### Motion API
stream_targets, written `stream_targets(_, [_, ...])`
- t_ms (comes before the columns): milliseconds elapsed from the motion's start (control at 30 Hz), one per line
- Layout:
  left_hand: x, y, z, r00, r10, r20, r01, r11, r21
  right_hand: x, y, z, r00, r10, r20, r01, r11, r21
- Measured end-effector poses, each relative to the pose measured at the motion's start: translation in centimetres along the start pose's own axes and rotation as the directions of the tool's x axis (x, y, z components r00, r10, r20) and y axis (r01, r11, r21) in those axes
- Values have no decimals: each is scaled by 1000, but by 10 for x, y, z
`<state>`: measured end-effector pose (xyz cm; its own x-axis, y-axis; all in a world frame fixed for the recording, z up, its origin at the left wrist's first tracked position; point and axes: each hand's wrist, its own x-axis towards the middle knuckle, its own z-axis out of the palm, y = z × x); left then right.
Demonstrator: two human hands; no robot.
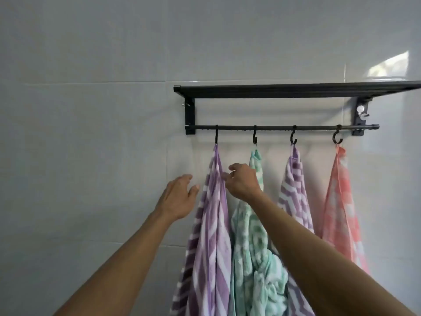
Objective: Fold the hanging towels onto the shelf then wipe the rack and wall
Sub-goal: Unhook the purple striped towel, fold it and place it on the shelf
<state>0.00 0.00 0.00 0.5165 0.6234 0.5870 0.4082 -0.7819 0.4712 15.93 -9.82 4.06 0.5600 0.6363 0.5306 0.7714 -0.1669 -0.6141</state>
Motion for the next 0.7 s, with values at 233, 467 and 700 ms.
stream_targets(233, [33,9,36,996,-14,86,26,990,-137,38,3,22,999,38,2,-38,985,170])
stream_targets(467, [56,17,45,998,24,-59,-30,994,-108,52,7,15,994,-61,-85,82,959,273])
stream_targets(700, [62,18,39,950,-24,-312,-54,969,-240,62,4,-1,964,-79,-255,172,914,368])
